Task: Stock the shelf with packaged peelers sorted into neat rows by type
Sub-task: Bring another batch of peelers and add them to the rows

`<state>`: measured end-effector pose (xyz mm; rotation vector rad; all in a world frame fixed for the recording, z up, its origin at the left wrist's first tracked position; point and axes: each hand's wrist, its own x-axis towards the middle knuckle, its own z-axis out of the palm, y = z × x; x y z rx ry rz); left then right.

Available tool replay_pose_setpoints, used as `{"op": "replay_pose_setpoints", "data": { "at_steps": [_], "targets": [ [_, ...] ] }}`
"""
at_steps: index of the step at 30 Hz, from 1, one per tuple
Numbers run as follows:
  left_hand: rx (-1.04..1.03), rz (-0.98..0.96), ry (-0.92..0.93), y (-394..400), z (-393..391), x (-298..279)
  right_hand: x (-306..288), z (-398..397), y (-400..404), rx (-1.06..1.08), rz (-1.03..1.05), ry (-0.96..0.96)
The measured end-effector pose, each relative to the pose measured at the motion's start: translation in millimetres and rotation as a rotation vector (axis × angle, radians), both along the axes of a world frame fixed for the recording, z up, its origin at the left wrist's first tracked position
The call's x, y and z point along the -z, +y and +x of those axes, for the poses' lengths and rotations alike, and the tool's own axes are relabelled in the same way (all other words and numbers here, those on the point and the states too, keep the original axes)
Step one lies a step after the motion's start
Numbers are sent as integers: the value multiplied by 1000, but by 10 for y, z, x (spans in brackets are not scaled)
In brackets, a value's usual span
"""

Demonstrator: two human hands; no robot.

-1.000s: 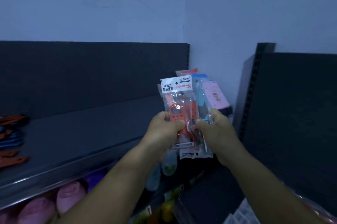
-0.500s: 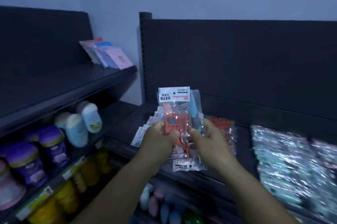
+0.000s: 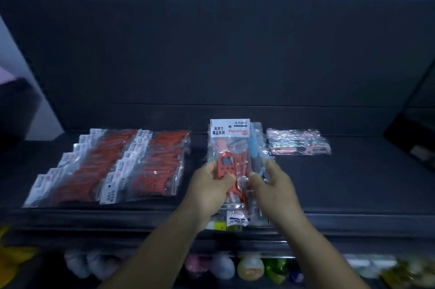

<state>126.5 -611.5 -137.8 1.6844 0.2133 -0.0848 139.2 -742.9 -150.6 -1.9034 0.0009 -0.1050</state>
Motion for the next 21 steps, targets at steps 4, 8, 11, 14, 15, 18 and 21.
{"op": "replay_pose_setpoints", "data": {
  "at_steps": [4, 8, 11, 14, 15, 18, 21],
  "targets": [
    [65, 13, 33, -677, 292, 90, 81, 174, -673, 87, -47, 7],
    [123, 10, 62, -1352, 583, 201, 151, 347, -1331, 149, -112, 25],
    [163, 45, 82, -1842, 783, 290, 226, 481, -1807, 205, -136, 55],
    [214, 65, 92, -2293, 958, 397, 264, 581, -2238, 261, -141, 94],
    [228, 71, 94, -2436, 1012, 432, 282, 618, -2370, 281, -146, 103],
    [265, 103, 105, -2817, 1169, 530, 345, 726, -2727, 336, -182, 128],
    [298, 134, 124, -3105, 1308, 606, 408, 816, -3010, 373, -211, 167]
  ]
}}
